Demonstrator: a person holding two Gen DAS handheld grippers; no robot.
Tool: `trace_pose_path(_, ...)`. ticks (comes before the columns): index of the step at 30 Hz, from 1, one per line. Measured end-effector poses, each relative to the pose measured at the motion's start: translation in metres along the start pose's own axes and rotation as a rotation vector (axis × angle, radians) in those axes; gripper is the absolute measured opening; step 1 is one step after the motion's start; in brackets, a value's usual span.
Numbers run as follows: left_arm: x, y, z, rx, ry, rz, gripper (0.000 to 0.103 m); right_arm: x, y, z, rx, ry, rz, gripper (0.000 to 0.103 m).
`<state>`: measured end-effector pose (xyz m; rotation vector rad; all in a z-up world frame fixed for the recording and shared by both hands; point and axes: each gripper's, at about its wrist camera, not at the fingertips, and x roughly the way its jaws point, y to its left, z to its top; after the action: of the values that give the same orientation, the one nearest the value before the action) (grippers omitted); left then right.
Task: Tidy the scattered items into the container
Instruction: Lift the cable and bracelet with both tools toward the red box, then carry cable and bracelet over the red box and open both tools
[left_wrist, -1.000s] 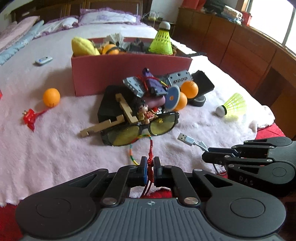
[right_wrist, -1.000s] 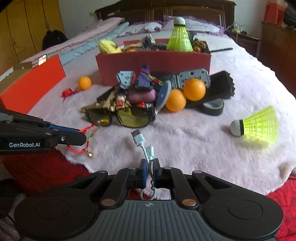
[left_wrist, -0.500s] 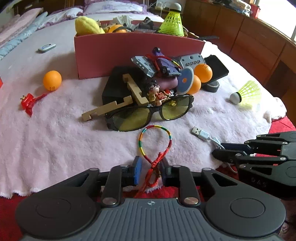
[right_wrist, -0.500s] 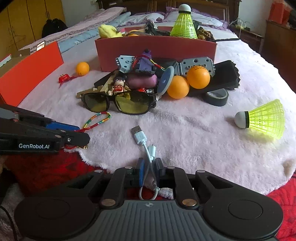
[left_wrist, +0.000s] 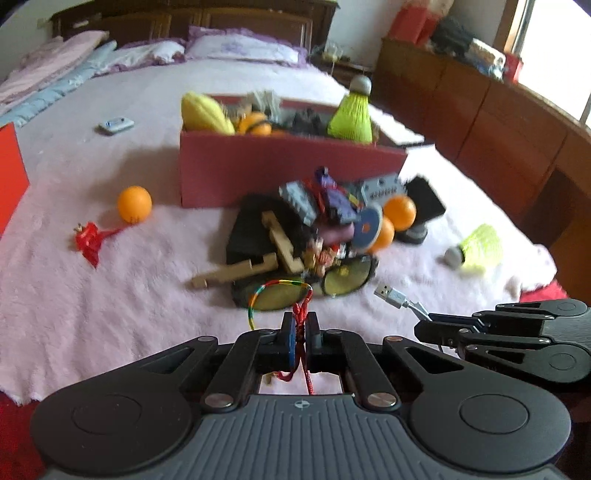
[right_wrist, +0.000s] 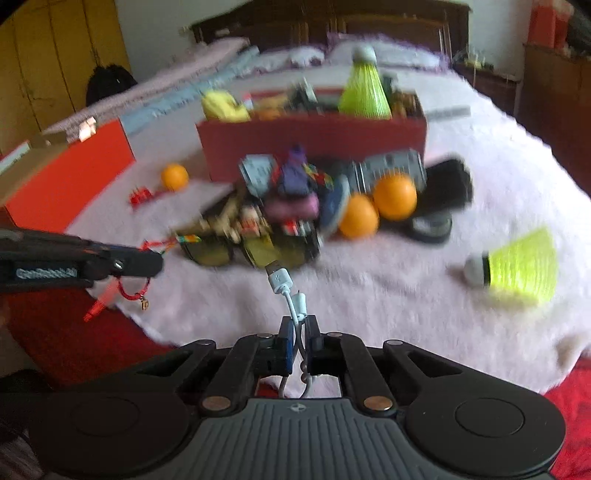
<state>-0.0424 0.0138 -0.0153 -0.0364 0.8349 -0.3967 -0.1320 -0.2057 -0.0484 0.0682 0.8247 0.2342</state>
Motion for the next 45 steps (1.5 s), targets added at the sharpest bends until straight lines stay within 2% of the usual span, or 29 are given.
trace_pose_path(8, -0.024, -0.006, 0.008, 0.003, -0.072, 0.023, 0.007, -0.034, 0.017, 0.024, -0.033, -0.096, 0.012, 0.007)
trace_pose_path(19, -0.043, -0.003, 0.003, -0.019, -0.113, 0.041, 0.007, -0.058, 0.033, 0.027, -0.064, -0.14, -0.001, 0.007)
trace_pose_path(27, -0.042, 0.005, 0.003, -0.035, -0.122, 0.041, 0.007, -0.057, 0.04, 0.031, -0.089, -0.124, -0.01, 0.007)
trace_pose_path(35, -0.033, 0.012, 0.006, -0.053, -0.078, 0.038, 0.007, -0.05, 0.033, 0.036, -0.06, -0.091, 0.013, 0.007)
trace_pose_path(45, -0.021, 0.012, 0.05, -0.053, -0.078, 0.036, 0.007, -0.022, 0.011, 0.069, 0.021, -0.094, 0.073, 0.007)
